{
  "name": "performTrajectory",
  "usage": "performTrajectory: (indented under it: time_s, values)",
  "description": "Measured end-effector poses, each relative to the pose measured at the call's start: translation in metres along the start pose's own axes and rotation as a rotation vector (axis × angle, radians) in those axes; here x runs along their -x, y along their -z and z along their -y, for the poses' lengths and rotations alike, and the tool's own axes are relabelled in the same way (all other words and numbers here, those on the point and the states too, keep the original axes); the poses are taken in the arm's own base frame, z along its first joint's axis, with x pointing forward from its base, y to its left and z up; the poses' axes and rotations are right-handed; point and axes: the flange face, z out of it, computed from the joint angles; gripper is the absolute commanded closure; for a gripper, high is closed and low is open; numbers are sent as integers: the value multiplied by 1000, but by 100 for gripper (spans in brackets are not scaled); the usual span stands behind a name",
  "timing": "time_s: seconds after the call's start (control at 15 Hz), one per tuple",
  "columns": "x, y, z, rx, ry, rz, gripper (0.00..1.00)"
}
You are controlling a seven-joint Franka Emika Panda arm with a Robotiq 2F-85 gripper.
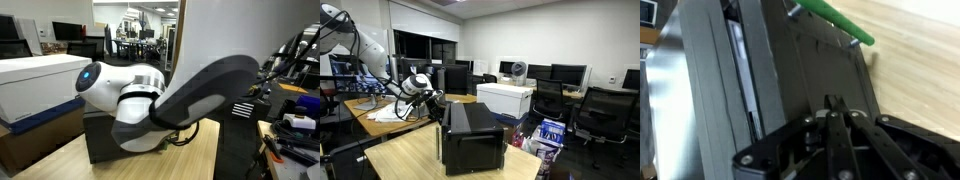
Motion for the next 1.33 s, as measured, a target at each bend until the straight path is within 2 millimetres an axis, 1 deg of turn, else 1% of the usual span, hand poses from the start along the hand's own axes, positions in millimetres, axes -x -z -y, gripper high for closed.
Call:
performTrajectory:
  time_s: [0.07, 0.13, 0.2, 0.27, 0.47, 0.8, 1.07, 1.33]
  values:
    - [2, -2, -5, -3, 31, 62, 98]
    - [4, -4, -15, -19, 69, 147, 98]
    - [4, -5, -19, -21, 83, 172, 98]
    - [3, -7, -26, -38, 158, 179, 98]
    - [4, -6, -32, -92, 272, 173, 98]
    - [7, -9, -60, -282, 387, 134, 98]
    - [8, -12, -76, -386, 365, 96, 98]
    - [8, -11, -86, -474, 256, 1, 98]
